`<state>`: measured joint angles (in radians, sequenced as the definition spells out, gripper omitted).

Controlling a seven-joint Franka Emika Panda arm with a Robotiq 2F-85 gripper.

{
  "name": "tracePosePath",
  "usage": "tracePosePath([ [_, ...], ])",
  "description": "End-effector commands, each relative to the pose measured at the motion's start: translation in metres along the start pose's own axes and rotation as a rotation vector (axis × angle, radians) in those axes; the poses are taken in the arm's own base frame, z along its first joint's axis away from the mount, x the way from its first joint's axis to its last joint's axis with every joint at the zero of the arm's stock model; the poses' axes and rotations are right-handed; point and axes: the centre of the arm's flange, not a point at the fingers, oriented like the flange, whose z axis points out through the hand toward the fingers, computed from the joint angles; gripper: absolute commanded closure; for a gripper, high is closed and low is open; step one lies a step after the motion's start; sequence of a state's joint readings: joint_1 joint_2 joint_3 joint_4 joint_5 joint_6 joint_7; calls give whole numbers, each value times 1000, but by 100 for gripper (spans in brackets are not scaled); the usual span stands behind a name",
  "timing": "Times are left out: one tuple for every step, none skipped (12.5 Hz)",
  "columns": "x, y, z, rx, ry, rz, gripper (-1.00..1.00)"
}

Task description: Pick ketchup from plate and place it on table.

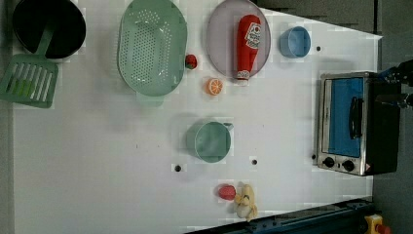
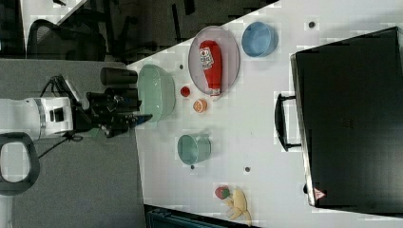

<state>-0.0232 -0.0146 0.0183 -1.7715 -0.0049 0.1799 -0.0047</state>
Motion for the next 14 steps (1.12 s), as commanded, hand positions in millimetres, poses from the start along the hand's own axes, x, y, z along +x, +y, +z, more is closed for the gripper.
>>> tracePosePath([
  [-14, 41, -37, -21, -66, -30, -41],
  [-13, 34, -30, -26, -72, -46, -61],
  [-11, 27, -20, -33, -81, -55, -83],
  [-9, 20, -9, -40, -91, -62, -100],
  [-7, 11, 2, -39, -92, -72, -100],
  [-2, 0, 14, -29, -83, -80, -100],
  [4, -11, 26, -12, -69, -89, -100],
  [10, -21, 39, 2, -59, -107, -100],
  [15, -31, 53, 15, -50, -142, -100],
  [20, -39, 69, 21, -50, -185, -100],
  [23, -48, 85, 22, -56, -231, -100],
  [26, -57, 101, 21, -67, -275, -100],
  [29, -65, 117, 18, -80, -319, -100],
  [33, -73, 133, 14, -94, -363, -100],
])
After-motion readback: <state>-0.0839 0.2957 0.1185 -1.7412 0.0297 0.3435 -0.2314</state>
